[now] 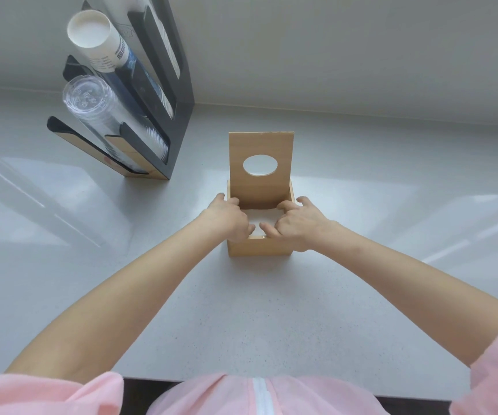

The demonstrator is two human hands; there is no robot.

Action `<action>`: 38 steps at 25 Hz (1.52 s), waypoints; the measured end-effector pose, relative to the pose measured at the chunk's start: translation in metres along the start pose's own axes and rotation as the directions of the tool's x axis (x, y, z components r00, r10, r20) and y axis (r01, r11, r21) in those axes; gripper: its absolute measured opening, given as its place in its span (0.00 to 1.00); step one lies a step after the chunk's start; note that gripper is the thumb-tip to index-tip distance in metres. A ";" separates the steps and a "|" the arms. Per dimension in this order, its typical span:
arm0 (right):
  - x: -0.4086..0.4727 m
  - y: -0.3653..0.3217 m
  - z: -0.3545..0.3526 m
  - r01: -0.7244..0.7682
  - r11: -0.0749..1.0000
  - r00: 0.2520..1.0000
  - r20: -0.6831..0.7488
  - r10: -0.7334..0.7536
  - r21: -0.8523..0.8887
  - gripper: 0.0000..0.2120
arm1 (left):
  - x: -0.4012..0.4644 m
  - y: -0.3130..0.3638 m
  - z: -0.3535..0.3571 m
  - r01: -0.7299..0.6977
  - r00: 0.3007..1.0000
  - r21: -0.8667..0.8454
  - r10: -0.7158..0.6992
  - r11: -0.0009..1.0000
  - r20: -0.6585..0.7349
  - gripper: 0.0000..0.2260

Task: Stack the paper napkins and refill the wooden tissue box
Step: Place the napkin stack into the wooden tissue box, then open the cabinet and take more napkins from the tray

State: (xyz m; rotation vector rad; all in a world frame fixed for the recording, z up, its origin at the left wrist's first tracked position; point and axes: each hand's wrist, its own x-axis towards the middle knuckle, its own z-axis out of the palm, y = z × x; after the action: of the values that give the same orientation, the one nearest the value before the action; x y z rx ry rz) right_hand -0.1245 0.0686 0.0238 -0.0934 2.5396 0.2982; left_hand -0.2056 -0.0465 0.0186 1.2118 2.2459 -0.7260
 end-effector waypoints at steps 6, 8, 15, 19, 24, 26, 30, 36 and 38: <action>0.006 -0.004 0.003 -0.065 0.993 0.998 -0.014 0.067 0.096 0.25 | -0.003 -0.002 0.002 0.014 0.992 -0.108 -0.027 0.994 -0.126 0.20; 0.003 -0.006 0.005 -0.056 0.971 0.991 -0.104 0.082 0.234 0.24 | -0.010 -0.001 0.009 -0.017 0.956 -0.224 -0.049 0.974 -0.288 0.18; -0.036 -0.014 0.013 0.077 0.833 0.874 -0.440 0.208 0.547 0.21 | -0.051 0.006 0.034 -0.105 0.811 -0.515 -0.227 0.850 -0.540 0.18; -0.055 -0.025 0.025 0.078 0.806 0.834 -0.480 0.270 0.587 0.27 | -0.068 0.020 0.045 -0.064 0.739 -0.609 -0.373 0.791 -0.562 0.21; -0.078 -0.029 0.051 0.028 0.774 0.851 -0.422 0.314 0.632 0.29 | -0.089 0.048 0.064 0.009 0.734 -0.683 -0.469 0.731 -0.491 0.24; -0.090 -0.031 0.062 0.021 0.773 0.861 -0.405 0.309 0.635 0.29 | -0.100 0.063 0.070 0.045 0.739 -0.697 -0.493 0.716 -0.459 0.25; -0.119 -0.036 0.084 0.017 0.771 0.880 -0.376 0.291 0.636 0.30 | -0.122 0.099 0.079 0.109 0.738 -0.719 -0.540 0.686 -0.404 0.26; -0.168 -0.043 0.124 0.029 0.783 0.899 -0.358 0.251 0.622 0.29 | -0.154 0.159 0.094 0.192 0.723 -0.700 -0.581 0.688 -0.373 0.26; -0.184 -0.046 0.136 0.035 0.789 0.905 -0.354 0.234 0.613 0.29 | -0.164 0.178 0.102 0.209 0.722 -0.707 -0.594 0.676 -0.355 0.27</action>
State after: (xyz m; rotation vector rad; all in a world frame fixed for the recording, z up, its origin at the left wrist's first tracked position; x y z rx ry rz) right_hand 0.1076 0.0561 0.0066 0.2636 2.9329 -0.5823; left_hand 0.0437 -0.1283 0.0073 0.5844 2.9562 0.3454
